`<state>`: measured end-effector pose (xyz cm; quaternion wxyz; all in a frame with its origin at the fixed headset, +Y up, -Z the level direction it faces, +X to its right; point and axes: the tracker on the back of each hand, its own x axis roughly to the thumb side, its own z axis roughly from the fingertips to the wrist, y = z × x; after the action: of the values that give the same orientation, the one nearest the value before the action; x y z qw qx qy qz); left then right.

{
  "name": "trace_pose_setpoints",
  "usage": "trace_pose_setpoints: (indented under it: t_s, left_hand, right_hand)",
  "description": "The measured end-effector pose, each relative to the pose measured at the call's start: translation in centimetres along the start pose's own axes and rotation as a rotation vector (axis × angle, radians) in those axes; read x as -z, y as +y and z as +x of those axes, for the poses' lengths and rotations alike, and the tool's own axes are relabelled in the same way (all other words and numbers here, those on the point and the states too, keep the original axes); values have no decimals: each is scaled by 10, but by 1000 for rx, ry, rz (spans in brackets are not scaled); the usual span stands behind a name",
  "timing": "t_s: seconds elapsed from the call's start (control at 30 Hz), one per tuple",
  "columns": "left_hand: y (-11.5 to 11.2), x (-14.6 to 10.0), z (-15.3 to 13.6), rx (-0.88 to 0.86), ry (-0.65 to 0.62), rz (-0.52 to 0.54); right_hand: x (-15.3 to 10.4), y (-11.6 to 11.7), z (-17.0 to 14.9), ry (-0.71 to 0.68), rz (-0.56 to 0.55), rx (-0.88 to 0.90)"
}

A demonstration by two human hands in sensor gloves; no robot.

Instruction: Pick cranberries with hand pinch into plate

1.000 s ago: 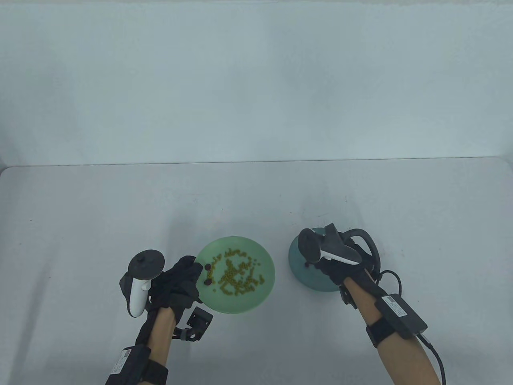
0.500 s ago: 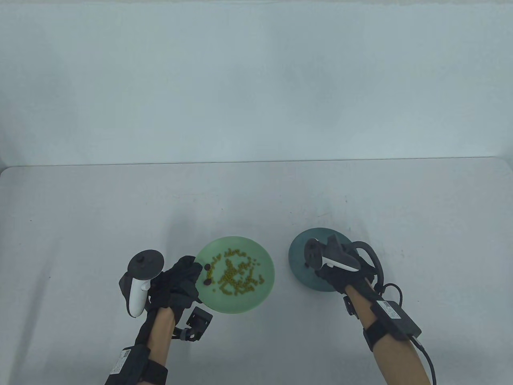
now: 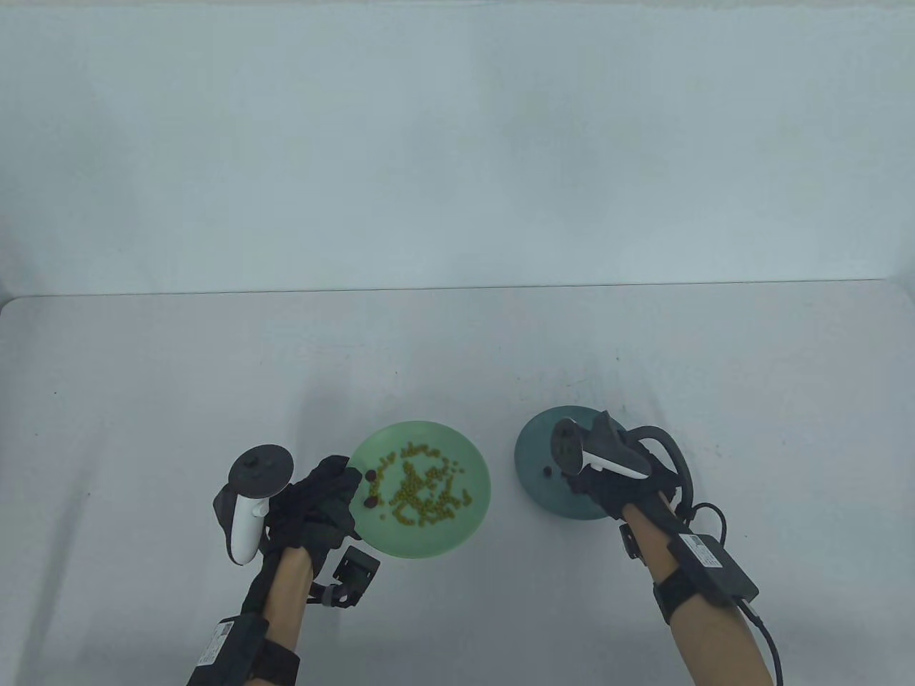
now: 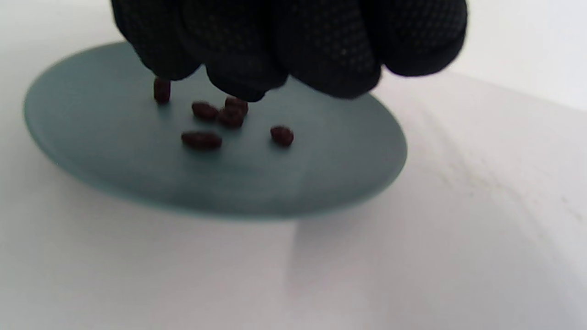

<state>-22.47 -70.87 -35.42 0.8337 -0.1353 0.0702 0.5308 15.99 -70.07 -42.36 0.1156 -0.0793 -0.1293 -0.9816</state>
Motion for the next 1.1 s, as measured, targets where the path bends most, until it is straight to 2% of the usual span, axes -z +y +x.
trace_pose_setpoints:
  t_s: [0.3, 0.47, 0.6, 0.83, 1.1]
  left_hand:
    - [-1, 0, 1, -12, -4, -6]
    - [-1, 0, 1, -14, -8, -9]
    - [-2, 1, 1, -16, -11, -11]
    - [-2, 1, 1, -14, -10, -12]
    - [-2, 1, 1, -20, -6, -9]
  right_hand:
    - [-27, -67, 13, -50, -152, -52]
    - [-45, -108, 43, -129, -249, -92]
    - [-56, -128, 74, -204, -310, -101]
    - [-66, -143, 134, -355, -359, -124]
    - [-71, -136, 191, -505, -352, -145]
